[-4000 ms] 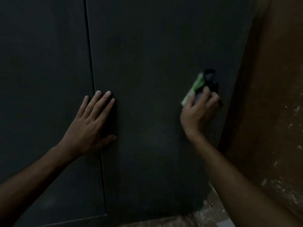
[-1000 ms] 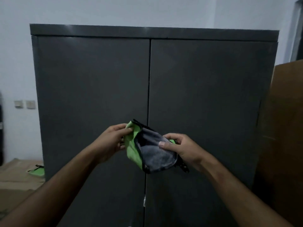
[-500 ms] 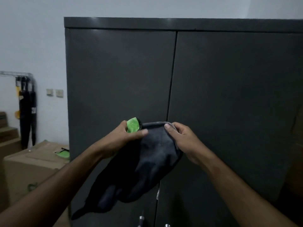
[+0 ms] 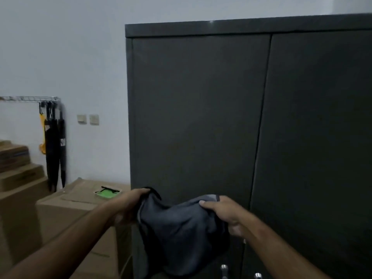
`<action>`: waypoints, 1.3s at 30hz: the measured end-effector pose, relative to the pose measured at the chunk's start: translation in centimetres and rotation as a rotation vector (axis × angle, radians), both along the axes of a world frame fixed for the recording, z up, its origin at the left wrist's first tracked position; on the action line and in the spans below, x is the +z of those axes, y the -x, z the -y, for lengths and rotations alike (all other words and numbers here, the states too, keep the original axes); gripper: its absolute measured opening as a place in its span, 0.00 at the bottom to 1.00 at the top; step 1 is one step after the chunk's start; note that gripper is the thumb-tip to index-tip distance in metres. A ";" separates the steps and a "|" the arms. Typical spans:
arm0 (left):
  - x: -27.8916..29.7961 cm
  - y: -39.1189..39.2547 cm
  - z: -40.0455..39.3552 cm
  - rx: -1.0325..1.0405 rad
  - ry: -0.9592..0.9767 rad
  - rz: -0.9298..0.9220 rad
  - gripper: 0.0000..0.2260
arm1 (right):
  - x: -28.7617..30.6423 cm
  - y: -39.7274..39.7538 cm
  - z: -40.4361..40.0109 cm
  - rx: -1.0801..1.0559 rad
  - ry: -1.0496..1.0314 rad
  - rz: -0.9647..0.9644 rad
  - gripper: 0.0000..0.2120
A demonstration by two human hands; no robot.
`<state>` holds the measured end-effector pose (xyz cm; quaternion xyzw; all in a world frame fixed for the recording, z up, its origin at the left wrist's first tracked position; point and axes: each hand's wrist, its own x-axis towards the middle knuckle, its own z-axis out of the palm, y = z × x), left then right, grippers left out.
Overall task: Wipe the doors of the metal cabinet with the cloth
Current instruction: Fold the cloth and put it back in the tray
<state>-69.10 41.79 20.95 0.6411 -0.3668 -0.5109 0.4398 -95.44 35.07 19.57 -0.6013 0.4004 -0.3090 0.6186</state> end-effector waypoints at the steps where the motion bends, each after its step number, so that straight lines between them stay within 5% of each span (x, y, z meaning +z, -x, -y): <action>1: 0.1 -1.8 -0.4 0.013 0.021 -0.045 0.16 | 0.2 -1.5 -0.1 -0.027 0.002 0.001 0.07; 5: 1.7 -7.8 -2.8 0.113 0.130 -0.171 0.01 | 1.6 -5.9 0.1 -0.089 0.074 -0.092 0.09; 6: 1.9 -9.1 -3.3 0.110 0.165 -0.136 0.09 | 2.0 -6.5 0.2 -0.073 0.083 -0.143 0.08; 9: 2.3 -12.0 -5.2 0.050 0.170 0.289 0.25 | 3.6 -7.8 1.0 -0.035 0.208 -0.402 0.09; 12: 3.1 -14.2 -5.7 -0.024 0.185 0.590 0.19 | 4.5 -9.7 1.3 -0.198 0.354 -0.412 0.18; 15: 4.7 -16.3 -5.0 0.047 0.320 0.635 0.11 | 5.9 -11.5 0.6 -0.132 0.518 -0.283 0.13; 19: 5.7 -19.6 -4.4 -0.015 0.406 0.480 0.09 | 7.6 -12.6 0.4 0.059 0.646 -0.578 0.16; 21: 5.7 -21.3 -4.4 -0.149 0.379 0.449 0.12 | 7.5 -14.0 0.5 0.021 0.785 -0.707 0.09; 24: 5.3 -24.0 -4.3 -0.300 0.281 0.647 0.16 | 6.8 -16.7 1.1 -0.014 0.903 -0.681 0.04; 29: 3.7 -29.9 -2.1 -0.175 0.219 1.043 0.03 | 5.3 -22.3 2.6 0.250 0.607 -0.368 0.10; 33: 1.3 -35.1 -1.1 -0.058 0.118 0.951 0.08 | 1.7 -29.5 4.0 0.228 0.298 -0.032 0.06; 39: -1.5 -39.9 -0.4 0.220 0.087 0.793 0.16 | -2.2 -40.4 6.6 0.029 0.159 -0.014 0.06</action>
